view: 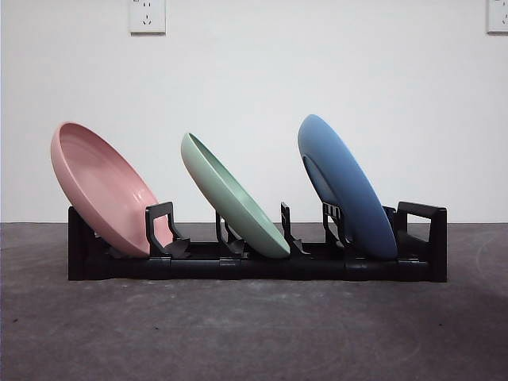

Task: Place the plate

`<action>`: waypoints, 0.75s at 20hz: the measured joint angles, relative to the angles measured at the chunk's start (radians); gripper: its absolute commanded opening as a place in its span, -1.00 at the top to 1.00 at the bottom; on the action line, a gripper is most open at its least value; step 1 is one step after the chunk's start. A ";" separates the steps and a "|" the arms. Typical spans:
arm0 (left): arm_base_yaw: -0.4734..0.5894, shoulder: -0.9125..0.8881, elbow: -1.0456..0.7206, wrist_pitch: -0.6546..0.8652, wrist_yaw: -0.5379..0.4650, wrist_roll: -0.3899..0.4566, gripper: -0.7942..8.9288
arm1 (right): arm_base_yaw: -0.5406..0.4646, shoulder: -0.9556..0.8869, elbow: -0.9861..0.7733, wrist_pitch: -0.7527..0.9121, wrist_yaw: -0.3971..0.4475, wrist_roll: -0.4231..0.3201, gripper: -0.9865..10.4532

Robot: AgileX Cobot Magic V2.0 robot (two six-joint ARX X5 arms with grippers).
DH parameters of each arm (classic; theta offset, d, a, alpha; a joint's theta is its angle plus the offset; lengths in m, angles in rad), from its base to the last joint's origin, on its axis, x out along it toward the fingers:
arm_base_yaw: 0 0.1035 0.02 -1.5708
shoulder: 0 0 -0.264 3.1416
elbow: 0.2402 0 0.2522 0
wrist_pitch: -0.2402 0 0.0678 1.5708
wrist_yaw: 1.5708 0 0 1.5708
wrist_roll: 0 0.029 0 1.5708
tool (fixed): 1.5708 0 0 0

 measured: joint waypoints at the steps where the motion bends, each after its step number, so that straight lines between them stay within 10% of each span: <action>1: 0.000 0.000 0.000 0.005 0.000 -0.042 0.82 | 0.000 0.000 0.000 0.003 0.000 0.000 0.79; 15: 0.000 0.000 0.000 0.272 0.022 -0.232 0.82 | 0.000 0.000 -0.001 0.257 0.000 0.259 0.80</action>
